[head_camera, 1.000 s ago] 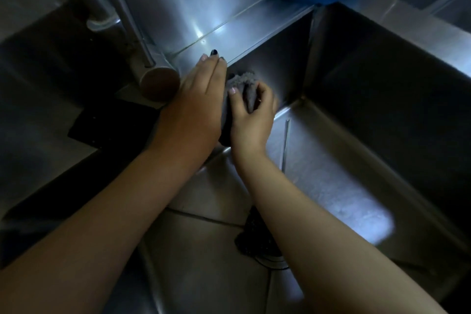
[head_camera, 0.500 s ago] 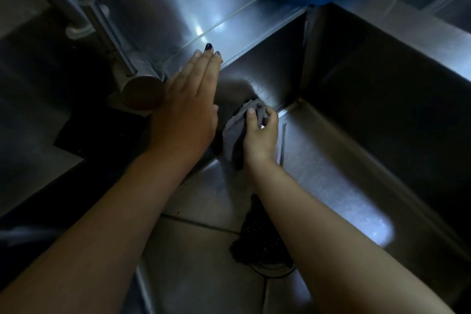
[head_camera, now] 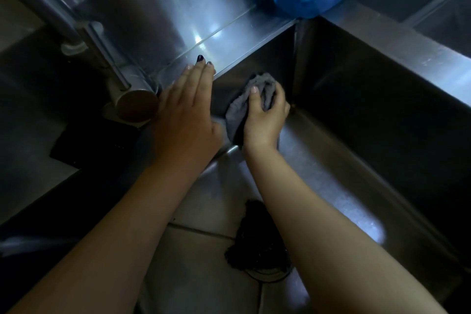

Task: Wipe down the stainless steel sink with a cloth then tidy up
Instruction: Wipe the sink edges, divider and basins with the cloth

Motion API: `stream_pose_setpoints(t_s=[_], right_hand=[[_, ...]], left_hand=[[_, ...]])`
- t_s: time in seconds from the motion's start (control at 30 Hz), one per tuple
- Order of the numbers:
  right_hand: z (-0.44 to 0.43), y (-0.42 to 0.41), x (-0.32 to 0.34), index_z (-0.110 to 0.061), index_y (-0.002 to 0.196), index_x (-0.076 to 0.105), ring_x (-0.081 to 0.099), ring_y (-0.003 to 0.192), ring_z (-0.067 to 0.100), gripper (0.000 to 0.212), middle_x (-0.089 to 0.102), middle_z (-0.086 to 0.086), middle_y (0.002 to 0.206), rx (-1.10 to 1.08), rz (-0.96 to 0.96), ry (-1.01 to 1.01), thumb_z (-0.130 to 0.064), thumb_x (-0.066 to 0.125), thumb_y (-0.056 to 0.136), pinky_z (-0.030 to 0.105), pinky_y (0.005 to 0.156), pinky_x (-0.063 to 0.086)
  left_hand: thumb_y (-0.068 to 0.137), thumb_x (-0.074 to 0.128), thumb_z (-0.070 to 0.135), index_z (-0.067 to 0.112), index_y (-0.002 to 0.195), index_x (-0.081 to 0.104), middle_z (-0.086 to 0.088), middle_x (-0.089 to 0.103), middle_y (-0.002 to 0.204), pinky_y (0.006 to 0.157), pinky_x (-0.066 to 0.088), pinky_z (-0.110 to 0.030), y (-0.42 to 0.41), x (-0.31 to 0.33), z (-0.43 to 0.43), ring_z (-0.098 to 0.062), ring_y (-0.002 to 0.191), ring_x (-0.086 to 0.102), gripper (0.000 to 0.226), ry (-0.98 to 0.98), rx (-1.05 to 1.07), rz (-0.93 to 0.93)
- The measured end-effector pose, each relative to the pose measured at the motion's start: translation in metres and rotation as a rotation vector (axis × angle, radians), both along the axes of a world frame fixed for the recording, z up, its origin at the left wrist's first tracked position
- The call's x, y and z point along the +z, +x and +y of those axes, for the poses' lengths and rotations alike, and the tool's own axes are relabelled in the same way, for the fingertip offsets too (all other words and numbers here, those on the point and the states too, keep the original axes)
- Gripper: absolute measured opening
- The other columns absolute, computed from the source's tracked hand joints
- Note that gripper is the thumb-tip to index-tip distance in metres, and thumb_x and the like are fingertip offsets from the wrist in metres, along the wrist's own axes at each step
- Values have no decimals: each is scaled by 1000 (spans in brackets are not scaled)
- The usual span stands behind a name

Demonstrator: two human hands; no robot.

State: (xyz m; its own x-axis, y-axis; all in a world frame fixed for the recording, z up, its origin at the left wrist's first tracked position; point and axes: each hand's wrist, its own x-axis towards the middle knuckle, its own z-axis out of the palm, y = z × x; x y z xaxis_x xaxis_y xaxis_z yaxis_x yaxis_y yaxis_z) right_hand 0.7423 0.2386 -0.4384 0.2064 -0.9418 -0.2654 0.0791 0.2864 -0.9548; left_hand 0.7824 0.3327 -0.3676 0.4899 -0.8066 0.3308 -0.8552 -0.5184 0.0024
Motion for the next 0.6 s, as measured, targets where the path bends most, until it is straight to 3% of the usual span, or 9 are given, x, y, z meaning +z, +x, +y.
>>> stream_pose_setpoints(t_s=[0.13, 0.3, 0.47, 0.6], right_hand=[[-13, -5, -34, -7, 133, 44, 43, 123, 23, 44, 40, 15, 136, 61, 127, 90, -20, 55, 93, 7, 86, 26], [-19, -7, -52, -11, 132, 45, 48, 121, 25, 42, 45, 13, 135, 100, 181, 149, -23, 54, 93, 29, 101, 39], [-17, -3, -34, -15, 127, 46, 51, 114, 24, 36, 46, 10, 133, 36, 70, 223, -24, 54, 93, 27, 91, 40], [-20, -3, 1, -13, 124, 51, 50, 114, 24, 38, 47, 14, 128, 4, 13, 108, -23, 60, 89, 37, 103, 39]], left_hand=[[66, 54, 24, 5, 140, 33, -14, 38, 145, 104, 17, -35, 1, -3, 0, -29, 135, 32, 78, 4, 10, -13], [67, 46, 43, 9, 140, 33, -11, 38, 145, 103, 23, -40, 1, -6, -1, -26, 135, 31, 82, 10, 30, -45], [67, 43, 44, 10, 141, 32, -10, 37, 146, 104, 21, -39, 0, -5, 0, -25, 135, 31, 82, 8, 41, -54], [66, 47, 40, 9, 140, 32, -10, 37, 146, 104, 21, -39, -1, -6, -1, -26, 135, 32, 82, 6, 51, -54]])
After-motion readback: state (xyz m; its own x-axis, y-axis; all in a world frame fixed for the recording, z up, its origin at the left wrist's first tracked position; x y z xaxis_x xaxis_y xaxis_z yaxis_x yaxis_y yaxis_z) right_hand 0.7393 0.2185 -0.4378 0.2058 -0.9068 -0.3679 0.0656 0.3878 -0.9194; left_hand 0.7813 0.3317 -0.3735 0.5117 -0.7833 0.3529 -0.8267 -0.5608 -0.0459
